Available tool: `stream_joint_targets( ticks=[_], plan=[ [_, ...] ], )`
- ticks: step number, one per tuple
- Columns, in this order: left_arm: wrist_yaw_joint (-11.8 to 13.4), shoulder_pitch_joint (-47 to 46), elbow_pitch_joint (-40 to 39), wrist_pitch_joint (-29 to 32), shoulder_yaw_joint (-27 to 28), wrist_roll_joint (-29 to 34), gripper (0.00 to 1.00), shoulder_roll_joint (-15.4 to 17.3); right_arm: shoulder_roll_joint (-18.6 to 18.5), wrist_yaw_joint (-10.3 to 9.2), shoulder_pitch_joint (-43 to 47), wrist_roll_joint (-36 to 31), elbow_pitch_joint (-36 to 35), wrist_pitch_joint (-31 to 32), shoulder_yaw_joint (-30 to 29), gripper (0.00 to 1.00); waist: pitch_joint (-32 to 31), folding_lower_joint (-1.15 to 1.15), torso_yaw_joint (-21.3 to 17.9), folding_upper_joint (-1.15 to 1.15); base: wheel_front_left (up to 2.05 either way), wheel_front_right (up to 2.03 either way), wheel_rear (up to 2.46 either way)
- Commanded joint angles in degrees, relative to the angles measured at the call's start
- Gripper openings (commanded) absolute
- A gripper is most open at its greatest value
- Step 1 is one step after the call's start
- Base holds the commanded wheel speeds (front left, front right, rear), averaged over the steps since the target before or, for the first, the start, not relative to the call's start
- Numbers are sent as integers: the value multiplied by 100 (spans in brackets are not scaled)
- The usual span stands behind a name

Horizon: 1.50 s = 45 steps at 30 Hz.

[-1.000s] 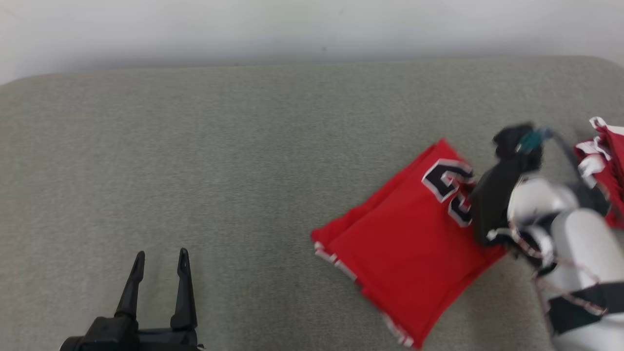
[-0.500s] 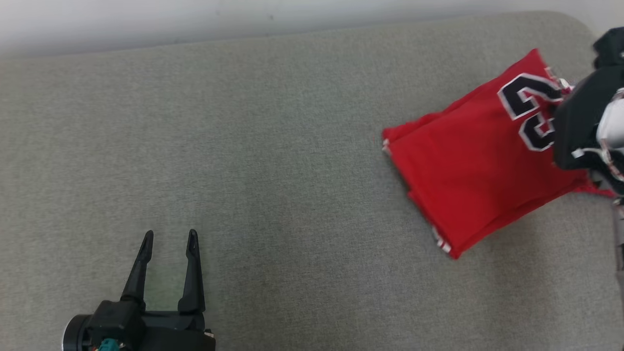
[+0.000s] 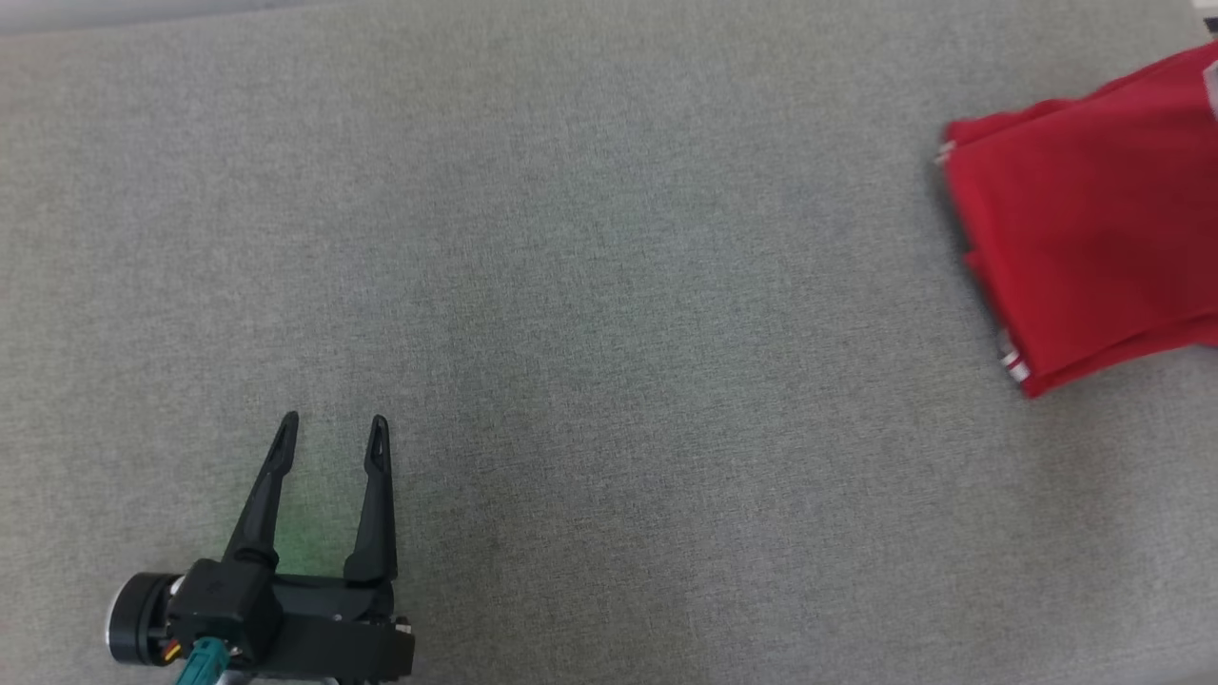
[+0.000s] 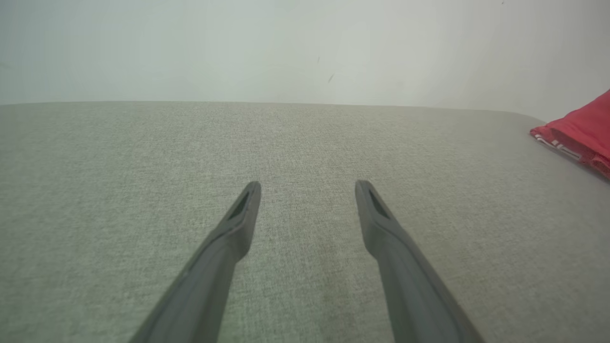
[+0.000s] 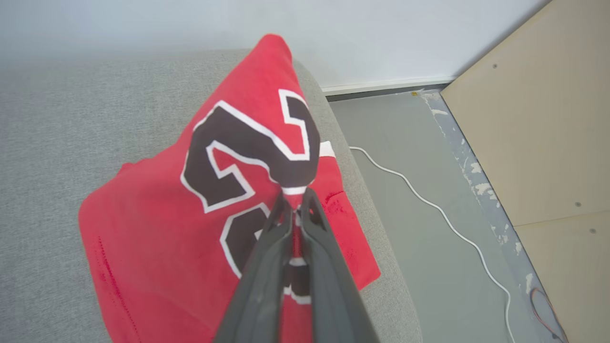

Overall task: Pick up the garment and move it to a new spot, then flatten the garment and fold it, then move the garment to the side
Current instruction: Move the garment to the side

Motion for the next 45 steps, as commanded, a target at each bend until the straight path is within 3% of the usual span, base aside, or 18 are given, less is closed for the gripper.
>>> stream_joint_targets(
  ticks=[1,8,15,16,17,18,19,26,34,41,45],
  plan=[
    [-11,-66,-43,-14,0,66,100,46,-44,-16,-50,-67,9,-72,-85,0,133,-1,22,-1,0,0,0],
    [-16,-210,-573,-15,10,276,100,200,-195,-17,68,-597,322,-604,-745,0,495,-1,78,-1,0,0,0],
    [-88,-296,-1334,-14,-58,245,100,276,-172,-17,41,-1313,835,-1758,-1552,0,859,-1,169,-1,0,0,0],
    [-99,-309,-1379,-15,-81,232,100,285,-180,-17,49,-1441,897,-1857,-1614,29,877,-1,178,-1,0,0,0],
    [-95,-315,-1415,-14,-100,219,100,303,-148,-16,46,-1521,979,-1922,-1656,42,883,-1,182,-1,0,0,0],
    [-90,-314,-1443,-14,-118,207,100,308,-124,-17,21,-1618,990,-2054,-1696,95,883,-1,185,-1,0,0,0],
    [-98,-299,-1451,-14,-141,187,100,302,-92,-17,-18,-1708,1011,-2171,-1762,100,879,-1,187,-1,0,0,0],
    [-85,-160,-1302,-14,-140,219,100,304,224,-17,7,-1880,1202,-3108,-1772,100,598,-1,161,-1,0,0,0],
    [116,68,-1051,-14,154,65,100,120,723,-17,608,-1274,1092,-4163,-1329,100,-71,-1,214,-1,0,0,0],
    [225,461,-569,-14,271,-4,100,9,1334,-16,1827,-532,461,-5037,-924,100,-868,-1,372,-1,0,0,0],
    [320,673,-334,-14,380,-89,100,-42,1659,-16,2550,-456,73,-5297,-636,100,-1209,-1,435,-1,0,0,0]
  ],
)
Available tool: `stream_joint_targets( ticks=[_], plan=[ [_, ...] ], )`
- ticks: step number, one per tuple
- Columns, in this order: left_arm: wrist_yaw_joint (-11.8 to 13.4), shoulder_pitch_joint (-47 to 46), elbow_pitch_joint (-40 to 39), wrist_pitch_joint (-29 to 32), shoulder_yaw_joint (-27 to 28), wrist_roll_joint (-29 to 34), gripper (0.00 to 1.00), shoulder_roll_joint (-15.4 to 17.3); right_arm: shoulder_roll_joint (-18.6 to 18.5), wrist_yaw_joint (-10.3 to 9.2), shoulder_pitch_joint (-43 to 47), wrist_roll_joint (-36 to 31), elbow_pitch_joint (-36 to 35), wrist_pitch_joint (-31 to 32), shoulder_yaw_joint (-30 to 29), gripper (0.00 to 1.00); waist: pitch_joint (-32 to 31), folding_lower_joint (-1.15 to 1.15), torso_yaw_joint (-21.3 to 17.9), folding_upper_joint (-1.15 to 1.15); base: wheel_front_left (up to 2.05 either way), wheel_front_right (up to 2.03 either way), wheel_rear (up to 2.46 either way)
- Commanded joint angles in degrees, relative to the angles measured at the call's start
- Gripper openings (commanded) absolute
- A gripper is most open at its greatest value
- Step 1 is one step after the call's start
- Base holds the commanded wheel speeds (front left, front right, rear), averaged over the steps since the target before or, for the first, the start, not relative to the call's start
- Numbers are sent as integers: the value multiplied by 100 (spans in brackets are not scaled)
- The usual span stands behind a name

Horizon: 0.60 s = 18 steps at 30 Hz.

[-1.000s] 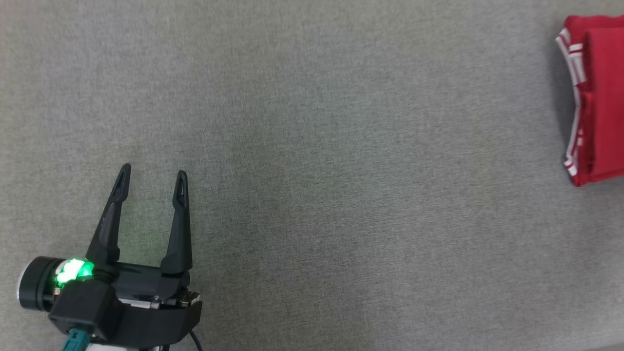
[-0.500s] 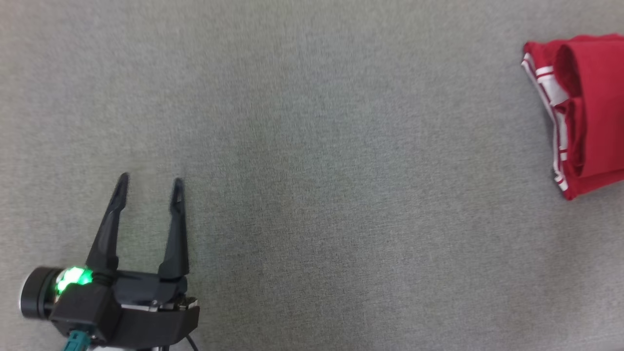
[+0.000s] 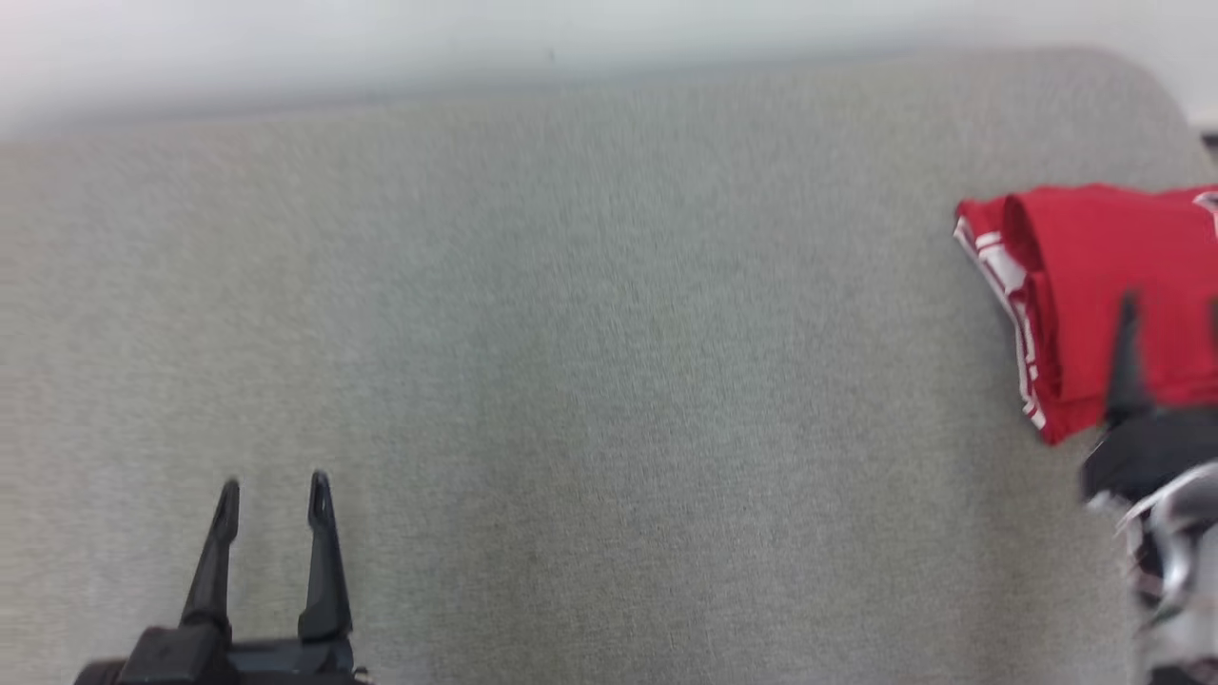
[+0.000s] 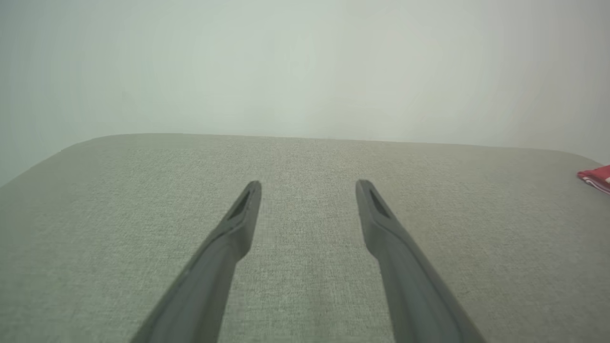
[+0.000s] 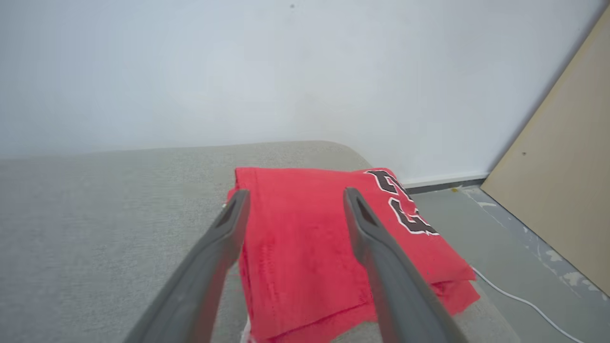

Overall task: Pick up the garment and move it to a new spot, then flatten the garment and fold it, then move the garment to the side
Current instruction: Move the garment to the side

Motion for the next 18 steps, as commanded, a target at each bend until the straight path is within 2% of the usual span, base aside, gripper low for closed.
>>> stream_joint_targets(
  ticks=[1,11,18],
  plan=[
    [39,127,95,-14,40,-37,100,-27,160,-16,251,66,-95,-90,125,100,-555,1,152,0,0,0,0],
    [290,518,615,-15,169,-337,100,-57,772,-16,1420,279,-366,-634,703,100,-1234,1,305,0,0,0,0],
    [388,711,825,-14,133,-409,100,-59,934,-16,1903,271,-172,-1014,932,100,-1439,1,278,0,0,0,0]
  ],
)
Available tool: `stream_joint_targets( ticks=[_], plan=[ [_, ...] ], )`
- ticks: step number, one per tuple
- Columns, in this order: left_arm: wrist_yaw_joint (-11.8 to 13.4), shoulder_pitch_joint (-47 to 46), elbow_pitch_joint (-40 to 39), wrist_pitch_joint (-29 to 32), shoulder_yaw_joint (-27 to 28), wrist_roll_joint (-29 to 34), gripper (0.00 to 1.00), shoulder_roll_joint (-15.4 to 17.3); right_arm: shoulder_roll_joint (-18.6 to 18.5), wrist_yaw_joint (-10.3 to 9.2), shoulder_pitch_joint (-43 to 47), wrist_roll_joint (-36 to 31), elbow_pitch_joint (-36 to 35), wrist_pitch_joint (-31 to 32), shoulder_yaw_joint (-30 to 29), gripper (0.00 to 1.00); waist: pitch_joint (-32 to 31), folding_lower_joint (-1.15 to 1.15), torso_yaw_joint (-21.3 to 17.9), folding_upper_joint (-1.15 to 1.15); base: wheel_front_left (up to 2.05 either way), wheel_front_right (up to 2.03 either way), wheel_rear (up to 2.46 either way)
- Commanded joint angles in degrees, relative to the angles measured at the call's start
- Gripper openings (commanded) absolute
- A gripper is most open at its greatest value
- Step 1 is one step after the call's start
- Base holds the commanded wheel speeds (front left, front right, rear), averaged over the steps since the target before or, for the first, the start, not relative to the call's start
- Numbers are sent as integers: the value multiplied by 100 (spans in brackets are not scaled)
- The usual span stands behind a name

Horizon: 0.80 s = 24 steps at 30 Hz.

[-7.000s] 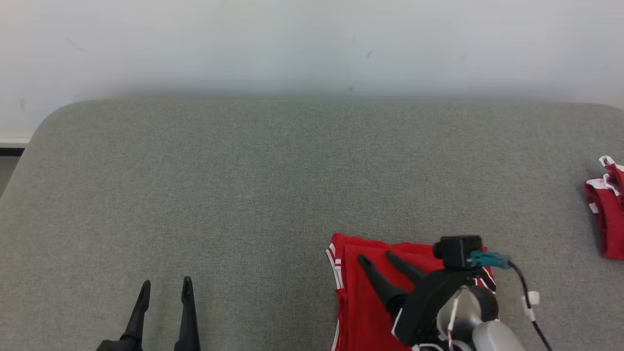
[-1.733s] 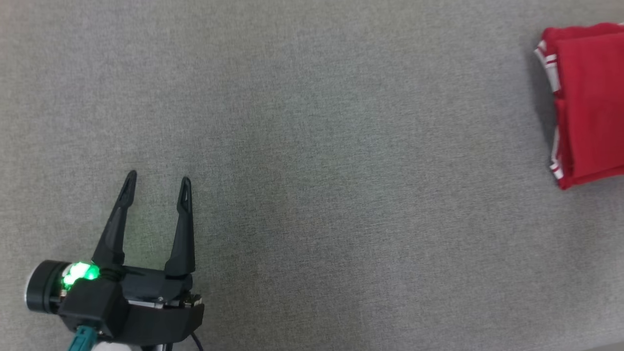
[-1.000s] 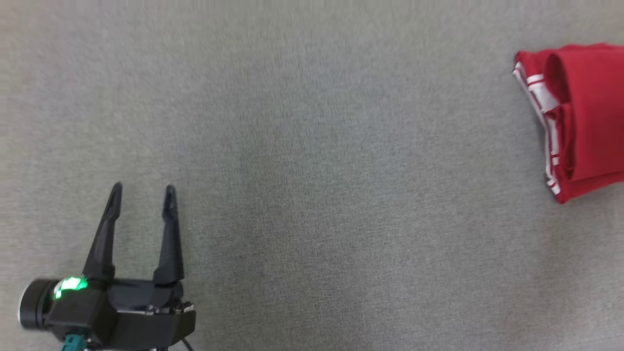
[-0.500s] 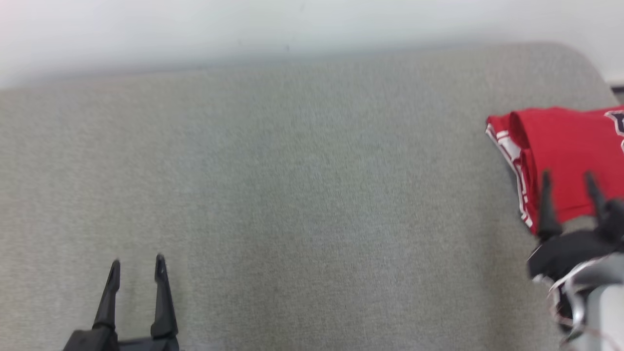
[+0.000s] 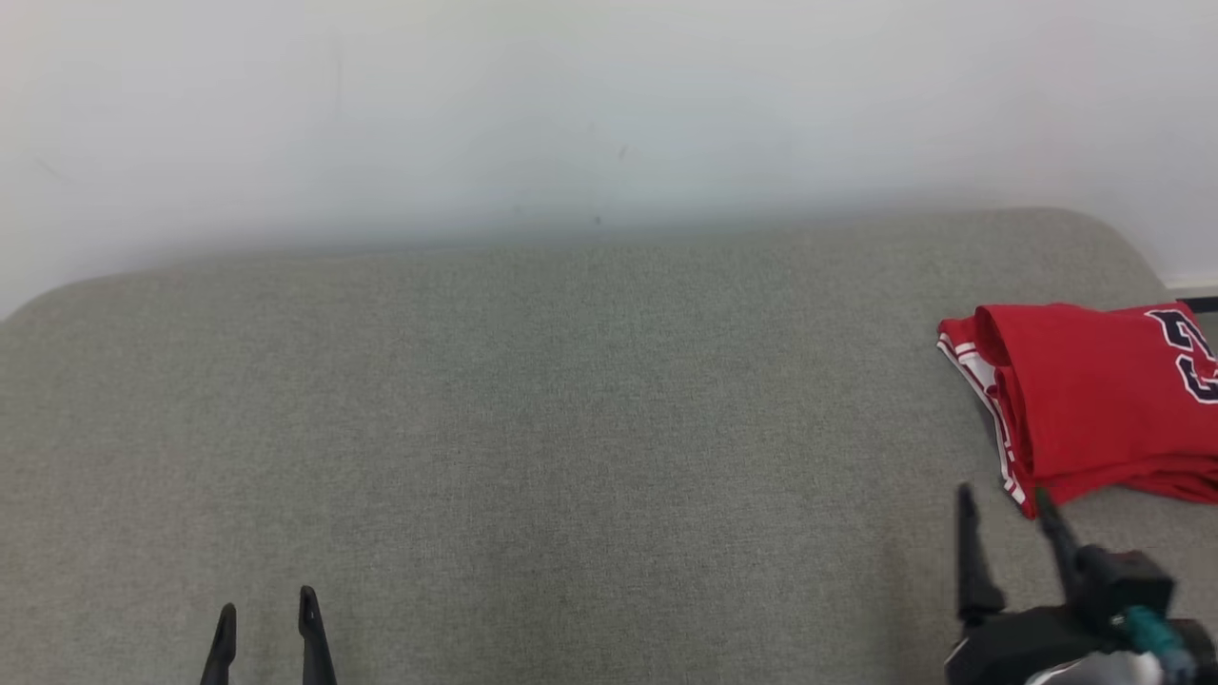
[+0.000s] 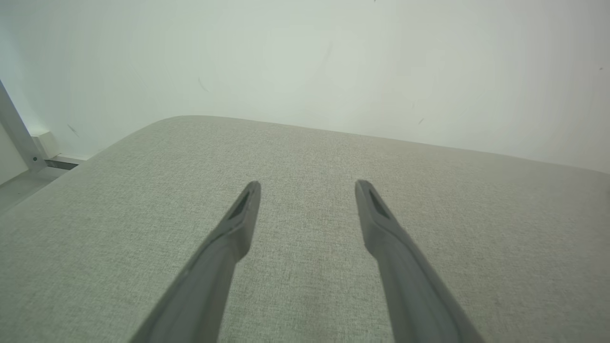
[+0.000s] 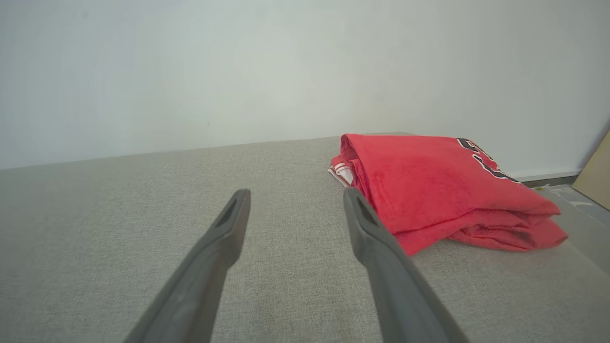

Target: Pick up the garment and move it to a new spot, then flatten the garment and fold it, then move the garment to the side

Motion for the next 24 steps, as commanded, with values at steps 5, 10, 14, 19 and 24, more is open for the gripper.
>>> stream_joint_targets(
  ticks=[5,10,14,19,24],
  plan=[
    [14,132,118,-14,-62,55,100,-8,22,-16,310,37,284,-299,252,100,-165,2,12,1,0,0,0],
    [-22,183,189,-14,-83,157,100,-7,32,-16,390,111,510,-475,200,100,-221,2,-19,1,0,0,0],
    [-40,212,193,-14,-81,186,100,-8,29,-16,359,34,623,-534,156,100,-241,2,-88,1,0,0,0],
    [-41,211,164,-14,-75,200,100,-7,33,-17,304,15,671,-547,115,100,-250,2,-169,1,0,0,0],
    [-24,188,147,-14,-69,199,100,-7,32,-17,282,22,711,-572,123,100,-242,2,-245,1,0,0,0]
  ],
)
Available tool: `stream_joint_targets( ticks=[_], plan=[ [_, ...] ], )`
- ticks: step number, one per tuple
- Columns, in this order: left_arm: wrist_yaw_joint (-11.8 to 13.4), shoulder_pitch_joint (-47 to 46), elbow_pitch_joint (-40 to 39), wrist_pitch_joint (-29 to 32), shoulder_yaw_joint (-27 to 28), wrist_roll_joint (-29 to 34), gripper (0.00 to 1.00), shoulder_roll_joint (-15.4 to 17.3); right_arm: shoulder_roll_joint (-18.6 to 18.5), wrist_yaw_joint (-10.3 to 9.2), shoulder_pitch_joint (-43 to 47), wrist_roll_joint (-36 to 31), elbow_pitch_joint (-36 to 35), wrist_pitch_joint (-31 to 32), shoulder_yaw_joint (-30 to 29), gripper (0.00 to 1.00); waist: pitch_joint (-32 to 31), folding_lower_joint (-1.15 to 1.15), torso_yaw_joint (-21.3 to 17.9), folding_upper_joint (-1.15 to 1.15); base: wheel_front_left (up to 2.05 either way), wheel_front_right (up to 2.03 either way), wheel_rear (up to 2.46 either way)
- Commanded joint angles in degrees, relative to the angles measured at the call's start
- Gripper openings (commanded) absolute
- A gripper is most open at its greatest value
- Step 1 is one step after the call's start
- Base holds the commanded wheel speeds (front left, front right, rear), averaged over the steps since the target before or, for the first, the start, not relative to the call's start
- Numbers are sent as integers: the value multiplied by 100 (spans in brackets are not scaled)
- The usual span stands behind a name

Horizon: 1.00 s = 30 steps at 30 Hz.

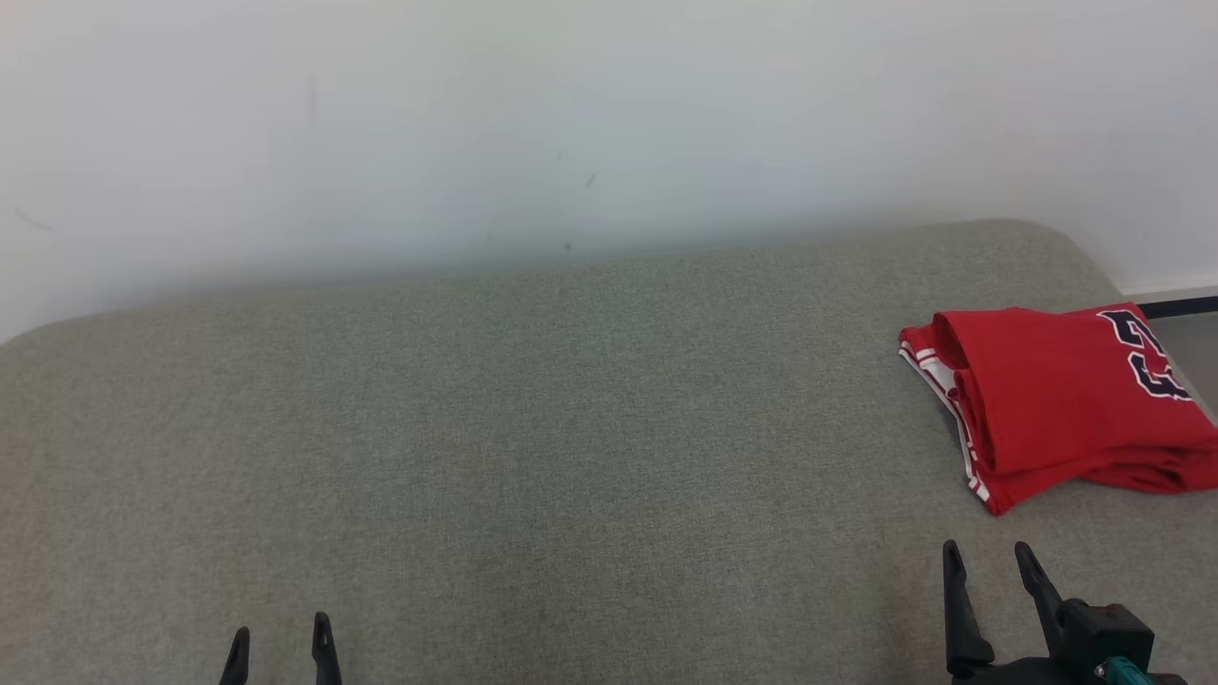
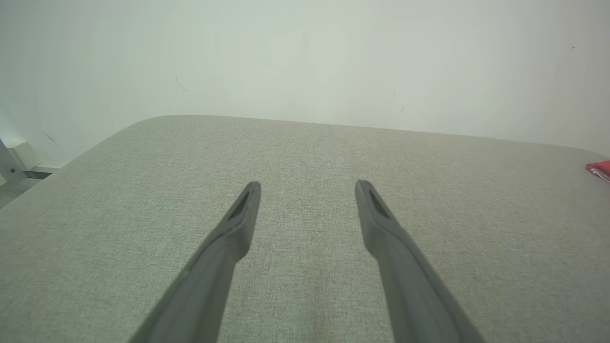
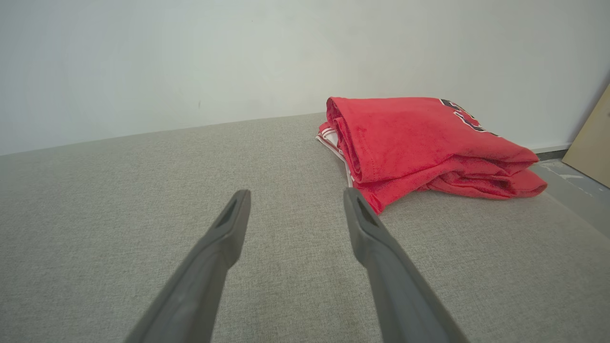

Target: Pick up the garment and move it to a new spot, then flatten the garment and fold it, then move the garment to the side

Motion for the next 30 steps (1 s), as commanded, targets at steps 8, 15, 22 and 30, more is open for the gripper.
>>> stream_joint_targets(
  ticks=[8,15,22,30],
  plan=[
    [15,49,-28,-14,23,-8,100,-5,8,-17,-39,42,84,-45,37,100,-8,0,-67,0,0,0,0],
    [-10,8,19,-14,13,18,100,-5,8,-17,-64,99,143,-57,120,100,-12,0,-61,0,0,0,0],
    [-6,15,36,-14,26,6,100,-6,10,-17,-93,95,115,-122,317,100,-6,0,-68,0,0,0,0],
    [-27,12,60,-14,32,-1,100,-6,6,-17,5,112,-37,-128,772,100,21,0,-72,0,0,0,0]
  ],
)
